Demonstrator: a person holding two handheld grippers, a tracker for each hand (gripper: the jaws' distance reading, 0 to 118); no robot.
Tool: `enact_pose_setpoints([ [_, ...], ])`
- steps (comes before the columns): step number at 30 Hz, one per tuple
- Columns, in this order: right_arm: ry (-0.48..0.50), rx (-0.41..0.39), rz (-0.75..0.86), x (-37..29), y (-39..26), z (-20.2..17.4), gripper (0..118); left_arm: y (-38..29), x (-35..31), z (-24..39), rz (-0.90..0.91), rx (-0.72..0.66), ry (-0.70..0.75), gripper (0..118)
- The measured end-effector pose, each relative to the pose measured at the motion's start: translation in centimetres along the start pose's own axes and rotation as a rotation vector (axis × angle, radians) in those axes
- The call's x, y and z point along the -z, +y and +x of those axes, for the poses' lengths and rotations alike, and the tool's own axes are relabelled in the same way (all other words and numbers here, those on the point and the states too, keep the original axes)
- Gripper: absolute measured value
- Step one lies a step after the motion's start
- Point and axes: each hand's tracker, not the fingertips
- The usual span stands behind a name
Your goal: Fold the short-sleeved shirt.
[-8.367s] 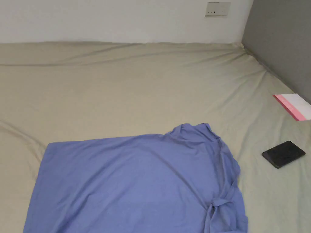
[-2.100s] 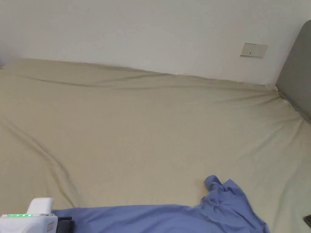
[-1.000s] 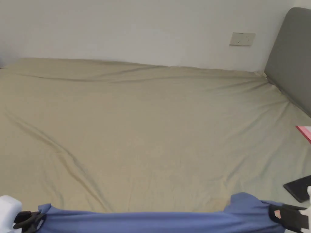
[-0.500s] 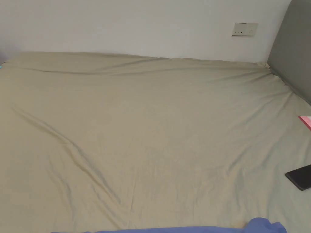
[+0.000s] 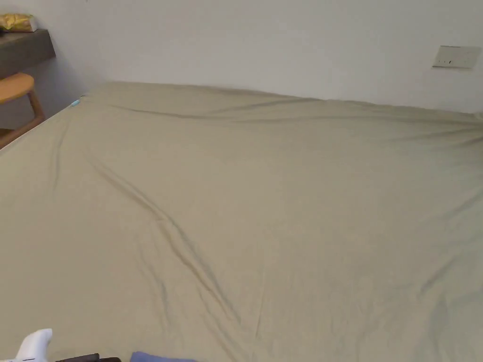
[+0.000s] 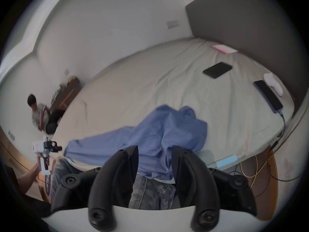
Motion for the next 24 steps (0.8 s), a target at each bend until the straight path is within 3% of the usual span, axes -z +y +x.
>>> enact_pose_setpoints([
  [4, -0.055, -0.042, 0.121, -3.3, 0.9, -1.5, 45, -0.1, 4.8, -1.4, -0.210, -0.112, -0.203, 110],
  [5, -0.062, -0.038, 0.157, -4.3, 1.2, -1.9, 45, 0.2, 4.8, -0.6, -0.135, -0.007, -0.240, 111],
  [6, -0.065, -0.023, 0.195, -5.1, 1.3, -2.1, 45, 0.5, 5.5, -0.8, -0.159, 0.008, -0.235, 111],
  [10, -0.035, 0.032, 0.326, -7.5, 2.2, -4.0, 43, 1.6, 7.8, -2.7, -0.135, -0.118, -0.337, 112],
  [11, -0.042, 0.023, 0.335, -7.8, 2.6, -4.5, 35, 1.8, 8.1, -3.0, -0.132, -0.151, -0.367, 112],
  [12, -0.068, 0.004, 0.356, -7.9, 2.8, -5.1, 11, 1.9, 8.2, -3.0, -0.144, -0.150, -0.391, 111],
  [13, -0.076, -0.024, 0.380, -8.0, 3.0, -5.8, 1, 1.9, 8.4, -2.7, -0.170, -0.109, -0.410, 102],
  [14, -0.056, -0.039, 0.377, -8.0, 3.3, -6.2, 1, 1.5, 8.5, -0.4, -0.196, 0.028, -0.266, 68],
  [15, 0.000, -0.061, 0.359, -7.8, 3.7, -6.4, 1, 0.8, 9.2, 1.0, -0.202, 0.198, -0.068, 10],
  [16, 0.027, -0.083, 0.351, -7.6, 4.0, -7.0, 1, -0.3, 11.1, 1.7, -0.244, 0.309, 0.052, 9],
  [17, 0.016, -0.117, 0.367, -7.3, 4.1, -7.7, 1, 1.0, 10.2, -0.2, -0.177, 0.086, -0.168, 9],
  [19, 0.019, -0.176, 0.349, -6.7, 4.1, -8.5, 1, 1.5, 10.5, -1.9, -0.251, -0.073, -0.154, 9],
  [24, 0.033, -0.239, 0.298, -5.5, 3.2, -9.9, 1, 1.3, 9.1, 0.5, -0.231, -0.054, -0.149, 10],
])
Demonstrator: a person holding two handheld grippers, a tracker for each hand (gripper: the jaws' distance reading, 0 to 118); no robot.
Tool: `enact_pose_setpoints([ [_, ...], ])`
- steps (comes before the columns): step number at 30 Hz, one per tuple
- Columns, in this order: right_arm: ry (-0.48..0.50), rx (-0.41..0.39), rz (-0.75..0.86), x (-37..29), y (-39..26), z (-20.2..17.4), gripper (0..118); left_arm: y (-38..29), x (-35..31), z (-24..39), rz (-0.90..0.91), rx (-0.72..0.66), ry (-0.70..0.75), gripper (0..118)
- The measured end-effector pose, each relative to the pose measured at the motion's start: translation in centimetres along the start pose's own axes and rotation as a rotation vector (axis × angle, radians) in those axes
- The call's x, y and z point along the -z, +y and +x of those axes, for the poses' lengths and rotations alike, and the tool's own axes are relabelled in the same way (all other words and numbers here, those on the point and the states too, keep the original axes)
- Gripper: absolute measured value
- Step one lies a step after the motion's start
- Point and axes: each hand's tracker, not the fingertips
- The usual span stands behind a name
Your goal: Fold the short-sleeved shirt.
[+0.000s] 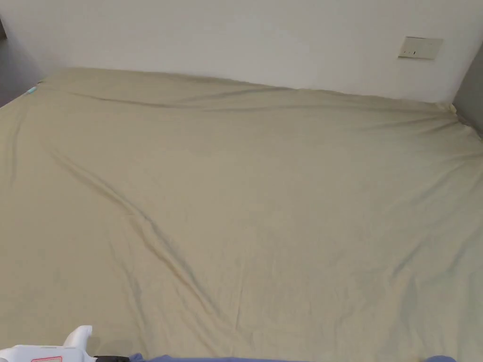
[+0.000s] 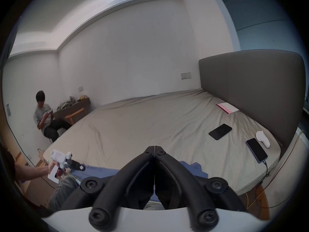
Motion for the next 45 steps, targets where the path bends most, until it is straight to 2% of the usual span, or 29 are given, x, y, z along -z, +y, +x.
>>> enact_pose_setpoints([
  [1, 0.003, -0.004, -0.004, 0.0, -0.1, -0.2, 1, 0.0, -0.3, 0.4, 0.003, 0.009, 0.019, 10],
  [2, 0.007, -0.008, -0.006, 0.1, -0.1, -0.4, 1, -1.0, -0.9, 4.4, 0.010, 0.054, 0.052, 10],
  [5, 0.010, -0.024, -0.006, 0.3, 0.4, -0.9, 1, -0.7, -1.6, 5.6, -0.022, 0.126, 0.120, 10],
  [7, 0.014, -0.034, -0.001, 0.3, 0.8, -1.0, 1, -0.1, -2.2, 5.7, -0.045, 0.284, 0.262, 10],
  [8, 0.016, -0.036, 0.007, 0.3, 1.0, -1.0, 1, 0.2, -2.7, 5.8, -0.045, 0.322, 0.278, 9],
  [10, 0.018, -0.035, 0.018, 0.3, 1.3, -1.0, 1, 1.2, -3.6, 4.5, -0.020, 0.231, 0.258, 10],
  [12, 0.015, -0.033, 0.025, 0.2, 1.5, -0.9, 1, 1.5, -5.2, 4.5, 0.023, 0.247, 0.287, 10],
  [15, 0.059, -0.025, 0.011, 0.2, 1.5, -0.7, 1, 2.0, -8.3, 3.6, 0.074, 0.250, 0.399, 10],
  [19, 0.068, -0.021, 0.012, 0.5, 1.0, -0.8, 1, 2.6, -14.0, 1.9, 0.149, 0.207, 0.587, 10],
  [23, 0.090, -0.012, 0.002, 0.9, 0.4, -1.2, 1, 2.3, -20.3, 2.8, 0.351, 0.129, 0.723, 10],
  [25, 0.098, -0.012, -0.010, 1.1, 0.0, -1.4, 1, 2.4, -20.9, 4.2, 0.276, 0.115, 0.800, 10],
  [28, 0.107, -0.018, -0.027, 1.4, -0.3, -1.6, 1, 1.7, -18.1, 7.6, 0.104, 0.210, 0.902, 10],
  [30, 0.116, -0.016, -0.035, 1.5, -0.5, -1.7, 1, 1.2, -16.4, 9.8, 0.126, 0.243, 0.800, 10],
  [33, 0.131, -0.006, -0.045, 1.2, -1.1, -1.7, 1, 1.3, -12.9, 13.1, 0.147, 0.216, 0.557, 10],
  [37, 0.139, -0.005, -0.058, 0.7, -2.1, -1.5, 1, 1.3, -4.9, 15.2, 0.004, 0.287, 0.387, 10],
  [39, 0.140, -0.006, -0.081, 0.7, -2.6, -1.3, 2, 1.3, -1.1, 14.8, -0.061, 0.281, 0.367, 10],
  [43, 0.124, -0.024, -0.093, 0.2, -3.4, -0.9, 2, 2.2, 4.9, 12.3, -0.125, 0.269, 0.462, 13],
  [44, 0.122, -0.019, -0.097, 0.2, -3.5, -0.7, 2, 2.4, 5.7, 11.5, -0.131, 0.242, 0.474, 19],
  [45, 0.119, -0.014, -0.101, 0.1, -3.6, -0.5, 2, 2.4, 5.9, 10.8, -0.136, 0.192, 0.438, 34],
])
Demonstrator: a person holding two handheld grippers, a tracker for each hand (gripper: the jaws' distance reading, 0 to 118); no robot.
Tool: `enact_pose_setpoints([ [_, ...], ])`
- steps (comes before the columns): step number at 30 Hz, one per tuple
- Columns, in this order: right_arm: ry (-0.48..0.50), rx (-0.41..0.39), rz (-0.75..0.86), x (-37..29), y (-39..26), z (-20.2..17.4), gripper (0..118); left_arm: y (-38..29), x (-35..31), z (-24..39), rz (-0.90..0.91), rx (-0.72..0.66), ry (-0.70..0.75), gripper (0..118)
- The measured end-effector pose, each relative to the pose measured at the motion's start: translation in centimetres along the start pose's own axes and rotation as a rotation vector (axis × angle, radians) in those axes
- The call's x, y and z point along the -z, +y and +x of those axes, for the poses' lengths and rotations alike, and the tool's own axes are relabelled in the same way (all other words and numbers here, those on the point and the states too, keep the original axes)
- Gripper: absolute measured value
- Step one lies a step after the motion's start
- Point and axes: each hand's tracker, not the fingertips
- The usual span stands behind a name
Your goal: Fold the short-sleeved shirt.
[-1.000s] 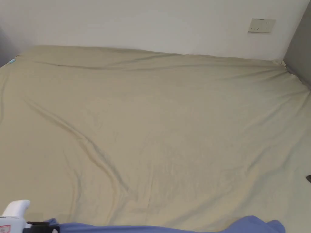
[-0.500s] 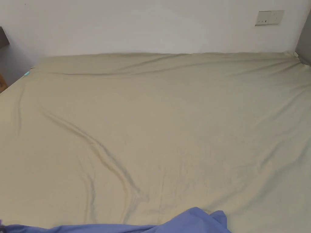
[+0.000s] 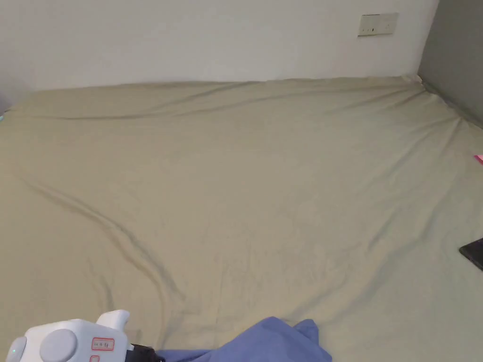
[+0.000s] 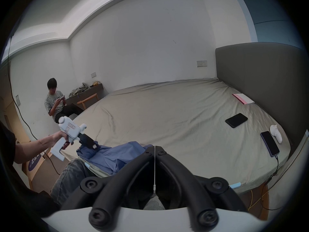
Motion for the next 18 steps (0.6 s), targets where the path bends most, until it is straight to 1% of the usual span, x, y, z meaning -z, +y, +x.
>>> enact_pose_setpoints([
  [1, -0.007, 0.003, -0.002, -0.1, 0.0, 0.0, 2, -0.3, -0.1, 0.1, 0.009, -0.047, -0.082, 46],
  [2, -0.015, 0.005, -0.002, -0.1, 0.1, -0.1, 2, -0.4, -0.8, -0.3, 0.035, -0.081, -0.155, 62],
  [3, -0.019, 0.006, -0.002, -0.2, 0.1, 0.1, 2, -0.3, -1.3, -0.5, 0.038, -0.098, -0.210, 83],
  [4, -0.023, 0.008, -0.001, -0.3, 0.1, 0.3, 2, -0.2, -2.2, -0.7, 0.035, -0.101, -0.225, 96],
  [5, -0.029, 0.012, 0.001, -0.3, 0.1, 0.6, 2, -0.3, -3.7, -0.2, 0.058, -0.090, -0.184, 101],
  [7, -0.041, 0.027, 0.008, -0.4, 0.1, 1.2, 2, -0.7, -7.0, 0.4, 0.211, -0.030, -0.046, 101],
  [8, -0.044, 0.038, 0.016, -0.5, 0.1, 1.4, 2, -1.0, -8.7, 0.9, 0.311, 0.004, 0.067, 101],
  [10, -0.048, 0.061, 0.030, -0.5, 0.1, 1.7, 2, -1.8, -10.4, 1.9, 0.426, 0.019, 0.239, 101],
  [11, -0.046, 0.075, 0.035, -0.4, 0.1, 1.8, 2, -2.1, -10.2, 2.2, 0.413, 0.012, 0.328, 100],
  [12, -0.044, 0.085, 0.037, -0.4, 0.0, 1.9, 2, -1.9, -9.6, 2.5, 0.357, -0.004, 0.398, 92],
  [13, -0.042, 0.095, 0.038, -0.3, 0.0, 1.9, 2, -1.9, -8.5, 2.9, 0.267, -0.009, 0.438, 79],
  [14, -0.037, 0.101, 0.038, -0.3, -0.2, 1.9, 2, -2.2, -6.9, 3.1, 0.223, 0.027, 0.427, 64],
  [15, -0.034, 0.103, 0.038, -0.3, -0.3, 1.9, 2, -2.7, -5.8, 3.5, 0.215, 0.070, 0.395, 55],
  [16, -0.032, 0.103, 0.038, -0.2, -0.4, 1.8, 2, -3.2, -4.2, 4.3, 0.175, 0.094, 0.367, 53],
  [18, -0.030, 0.095, 0.031, -0.3, -0.1, 1.4, 2, -4.3, -1.8, 6.3, 0.140, 0.134, 0.339, 51],
])
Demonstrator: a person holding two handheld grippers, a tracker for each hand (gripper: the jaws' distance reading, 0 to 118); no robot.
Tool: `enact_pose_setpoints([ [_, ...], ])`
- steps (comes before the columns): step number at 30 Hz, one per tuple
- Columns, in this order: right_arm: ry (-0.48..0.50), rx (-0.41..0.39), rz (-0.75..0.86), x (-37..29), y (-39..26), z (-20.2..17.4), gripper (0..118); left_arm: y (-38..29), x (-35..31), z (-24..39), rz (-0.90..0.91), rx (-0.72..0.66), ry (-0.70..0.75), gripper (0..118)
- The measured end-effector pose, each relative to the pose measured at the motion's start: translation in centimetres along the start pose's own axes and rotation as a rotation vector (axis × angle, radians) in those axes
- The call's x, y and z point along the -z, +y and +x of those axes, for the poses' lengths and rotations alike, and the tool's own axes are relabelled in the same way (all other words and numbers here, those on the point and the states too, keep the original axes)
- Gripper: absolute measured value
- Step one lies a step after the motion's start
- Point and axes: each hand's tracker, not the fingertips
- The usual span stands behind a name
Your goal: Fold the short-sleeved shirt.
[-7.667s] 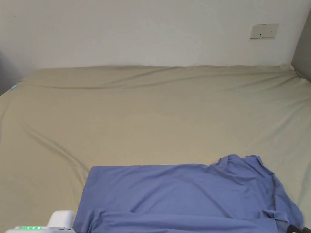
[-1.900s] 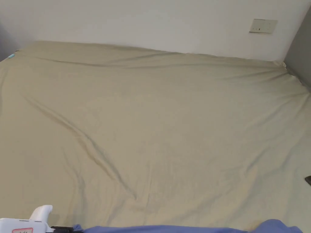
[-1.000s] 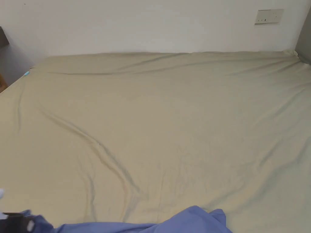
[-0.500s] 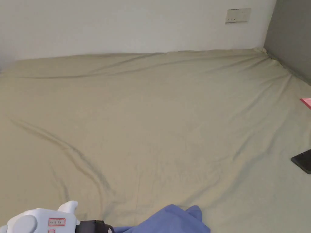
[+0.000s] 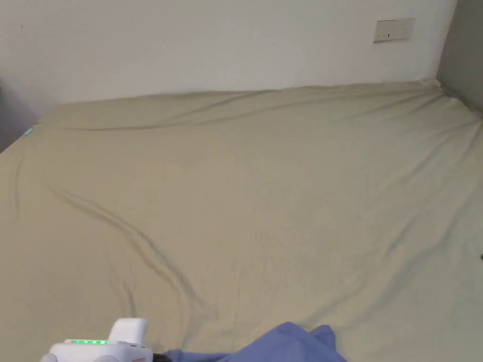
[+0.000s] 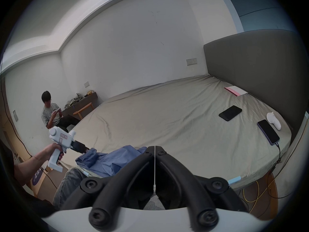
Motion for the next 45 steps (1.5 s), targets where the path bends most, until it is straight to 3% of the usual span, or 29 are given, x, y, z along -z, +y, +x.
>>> enact_pose_setpoints([
  [2, -0.004, -0.011, 0.004, -0.2, -0.2, -0.2, 2, -1.0, 1.5, 3.3, -0.014, 0.041, -0.066, 51],
  [3, -0.004, -0.010, 0.003, -0.2, -0.3, -0.2, 2, -1.4, 2.1, 4.8, -0.025, 0.070, -0.050, 52],
  [5, -0.003, 0.005, -0.005, -0.2, -0.4, -0.2, 2, -1.9, 2.4, 7.4, 0.025, 0.165, 0.120, 53],
  [7, -0.008, 0.005, -0.003, -0.5, -0.5, -0.4, 2, -1.9, 1.5, 7.3, 0.065, 0.211, 0.104, 53],
  [11, -0.010, 0.003, -0.006, -0.5, -0.3, -0.2, 2, -0.8, -1.7, 0.6, 0.101, 0.008, -0.126, 54],
  [14, -0.026, -0.003, -0.003, -0.6, -0.4, 0.0, 2, -1.2, -4.8, -6.9, 0.226, -0.256, -0.300, 104],
  [17, -0.021, 0.014, 0.003, -0.7, -0.5, 0.6, 2, -1.3, -5.9, -15.2, 0.275, -0.508, -0.395, 106],
  [22, -0.028, 0.012, -0.007, -0.2, -0.5, 0.5, 2, -3.0, -1.2, -22.3, 0.104, -0.667, -0.554, 108],
  [25, -0.029, 0.001, -0.014, -0.2, -0.4, 0.0, 2, -3.8, 1.0, -21.0, 0.106, -0.589, -0.731, 108],
  [28, -0.034, -0.014, -0.016, -0.3, -0.4, -0.5, 2, -3.7, 5.6, -19.8, -0.088, -0.469, -0.668, 108],
  [31, 0.000, 0.048, -0.015, -0.4, -0.2, -0.5, 2, -3.0, 2.3, -15.6, 0.047, -0.300, -0.683, 111],
  [32, 0.014, 0.068, -0.009, -0.4, 0.0, -0.4, 2, -2.8, 2.6, -14.9, -0.018, -0.331, -0.671, 111],
  [35, 0.005, 0.067, 0.008, -0.4, 0.4, -0.7, 2, -1.3, 3.4, -16.3, -0.081, -0.304, -0.608, 106],
  [36, 0.006, 0.066, 0.010, -0.3, 0.6, -0.8, 2, -1.1, 2.6, -16.0, -0.070, -0.258, -0.533, 85],
  [37, 0.011, 0.071, 0.014, -0.4, 0.7, -0.8, 2, -0.7, 1.8, -15.3, -0.035, -0.161, -0.367, 40],
  [38, 0.023, 0.088, 0.020, -0.4, 0.8, -0.8, 2, -0.8, 1.4, -14.4, 0.030, -0.120, -0.343, 18],
  [40, 0.046, 0.127, 0.033, -0.4, 0.7, -0.5, 2, -1.3, 0.5, -12.6, -0.014, -0.112, -0.412, 18],
  [45, -0.031, 0.092, 0.021, -0.7, 0.6, -0.7, 2, -1.7, -0.4, -11.8, 0.044, -0.082, -0.294, 18],
])
